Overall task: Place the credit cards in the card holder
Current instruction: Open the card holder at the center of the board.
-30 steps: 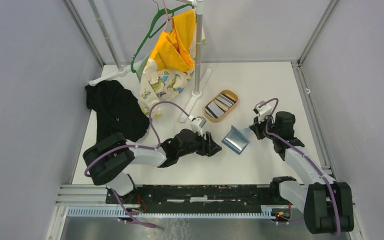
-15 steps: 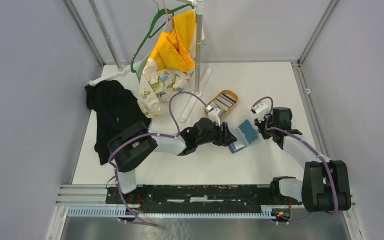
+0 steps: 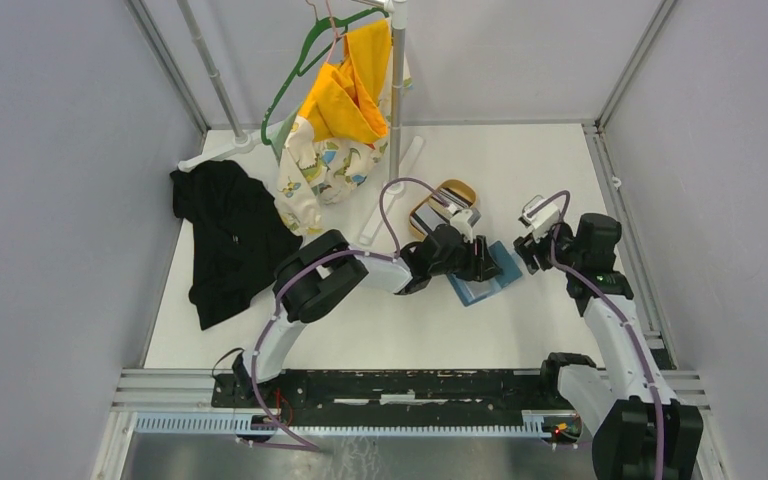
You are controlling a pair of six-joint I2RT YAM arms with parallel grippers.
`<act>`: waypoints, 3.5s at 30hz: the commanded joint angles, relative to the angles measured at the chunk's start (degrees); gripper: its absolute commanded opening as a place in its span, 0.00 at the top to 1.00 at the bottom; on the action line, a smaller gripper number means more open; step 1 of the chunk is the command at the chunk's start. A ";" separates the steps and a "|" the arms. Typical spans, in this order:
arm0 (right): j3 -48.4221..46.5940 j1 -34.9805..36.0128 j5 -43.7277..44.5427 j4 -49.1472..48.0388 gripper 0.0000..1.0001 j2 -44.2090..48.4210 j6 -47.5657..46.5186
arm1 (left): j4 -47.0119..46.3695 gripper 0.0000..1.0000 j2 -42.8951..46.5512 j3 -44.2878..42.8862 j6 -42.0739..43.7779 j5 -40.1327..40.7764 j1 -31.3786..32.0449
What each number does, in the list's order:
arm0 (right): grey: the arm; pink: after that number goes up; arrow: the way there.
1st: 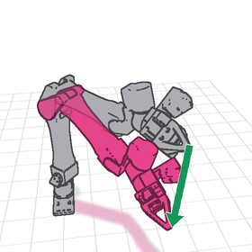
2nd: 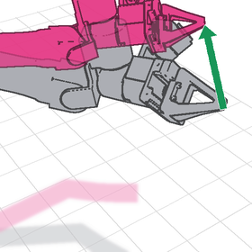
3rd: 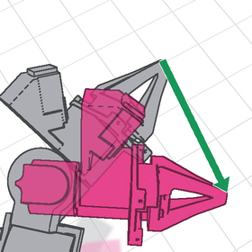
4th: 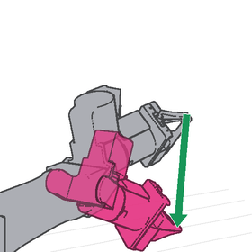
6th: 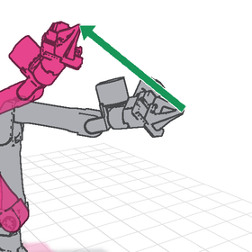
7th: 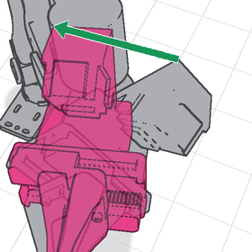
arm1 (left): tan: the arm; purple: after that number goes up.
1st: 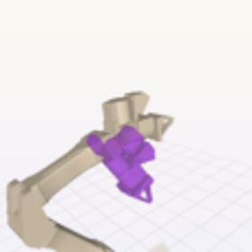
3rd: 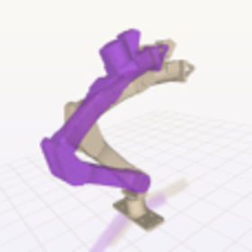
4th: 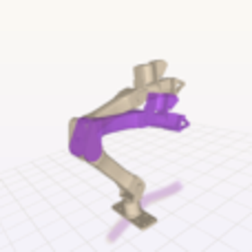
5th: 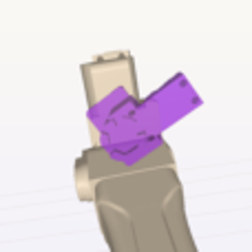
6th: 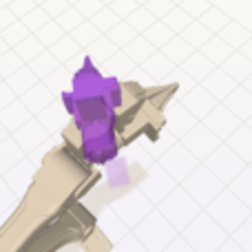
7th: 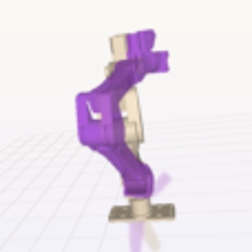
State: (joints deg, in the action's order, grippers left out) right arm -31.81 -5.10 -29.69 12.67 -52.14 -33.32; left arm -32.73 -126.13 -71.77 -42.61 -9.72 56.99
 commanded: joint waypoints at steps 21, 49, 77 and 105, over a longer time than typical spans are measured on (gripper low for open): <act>-6.58 -0.10 -3.40 12.10 0.76 -28.40 -5.02 | -0.97 0.46 21.82 17.54 3.92 6.96 -0.74; -5.31 9.12 -18.63 12.14 0.57 -13.69 -9.50 | -5.81 0.31 33.30 38.81 -8.05 18.08 0.46; -5.62 18.28 -2.12 0.05 0.80 -32.28 10.89 | 7.38 0.33 27.14 26.48 -5.43 17.31 0.52; -6.24 18.92 -3.70 1.33 0.80 -32.76 10.21 | 5.62 0.28 23.90 24.51 -7.03 13.72 0.99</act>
State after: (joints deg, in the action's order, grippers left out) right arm -36.80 13.13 -33.39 12.36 -84.03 -22.52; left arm -23.92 -101.01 -45.17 -49.98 5.69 57.63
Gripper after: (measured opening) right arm 0.199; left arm 0.719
